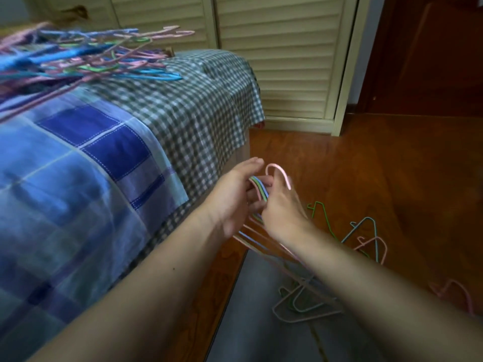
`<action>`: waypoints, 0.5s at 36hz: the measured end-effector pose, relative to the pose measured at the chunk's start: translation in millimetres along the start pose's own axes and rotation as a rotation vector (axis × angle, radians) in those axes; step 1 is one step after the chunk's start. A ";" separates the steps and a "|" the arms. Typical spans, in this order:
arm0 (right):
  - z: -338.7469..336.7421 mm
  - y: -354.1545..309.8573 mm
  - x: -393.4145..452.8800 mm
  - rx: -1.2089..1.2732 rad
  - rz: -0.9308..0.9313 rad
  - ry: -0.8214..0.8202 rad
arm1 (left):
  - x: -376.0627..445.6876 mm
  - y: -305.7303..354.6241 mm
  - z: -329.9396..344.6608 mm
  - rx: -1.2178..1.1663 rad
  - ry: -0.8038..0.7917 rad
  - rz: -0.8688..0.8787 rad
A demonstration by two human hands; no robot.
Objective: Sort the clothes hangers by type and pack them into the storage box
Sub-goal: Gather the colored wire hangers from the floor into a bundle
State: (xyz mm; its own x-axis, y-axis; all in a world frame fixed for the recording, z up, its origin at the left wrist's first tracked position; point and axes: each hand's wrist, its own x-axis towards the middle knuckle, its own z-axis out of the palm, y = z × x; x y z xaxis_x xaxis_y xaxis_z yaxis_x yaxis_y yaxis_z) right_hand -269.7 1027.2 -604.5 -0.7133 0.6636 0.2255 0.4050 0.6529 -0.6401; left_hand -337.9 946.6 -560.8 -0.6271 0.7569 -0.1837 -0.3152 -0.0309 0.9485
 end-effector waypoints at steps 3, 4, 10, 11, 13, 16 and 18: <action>1.3 -2.9 -11.7 -0.100 0.026 -0.002 | 2.7 -11.8 9.7 0.022 0.058 0.036; 2.3 -2.5 -20.0 -0.155 -0.013 -0.020 | 2.6 -17.3 16.0 0.016 0.079 0.040; 19.8 9.8 -50.8 -0.212 -0.088 -0.085 | 5.6 -46.0 20.2 0.066 0.269 0.032; 23.9 13.6 -50.0 -0.250 -0.080 -0.071 | 5.2 -48.2 17.3 0.056 0.284 0.015; 29.8 18.3 -50.6 -0.350 -0.115 -0.052 | 3.6 -51.9 14.9 0.033 0.300 -0.007; 35.1 24.2 -54.8 -0.483 -0.177 -0.017 | 0.9 -56.8 19.7 0.081 0.284 -0.029; 33.3 24.3 -58.0 -0.528 -0.207 0.002 | -1.1 -56.9 23.7 0.145 0.276 -0.043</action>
State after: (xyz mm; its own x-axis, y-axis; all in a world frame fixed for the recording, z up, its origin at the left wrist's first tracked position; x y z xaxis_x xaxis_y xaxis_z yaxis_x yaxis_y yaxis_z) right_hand -237.6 992.4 -657.6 -0.8074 0.5025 0.3093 0.4883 0.8633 -0.1278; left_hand -302.4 963.0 -608.4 -0.7911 0.5494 -0.2691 -0.2536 0.1057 0.9615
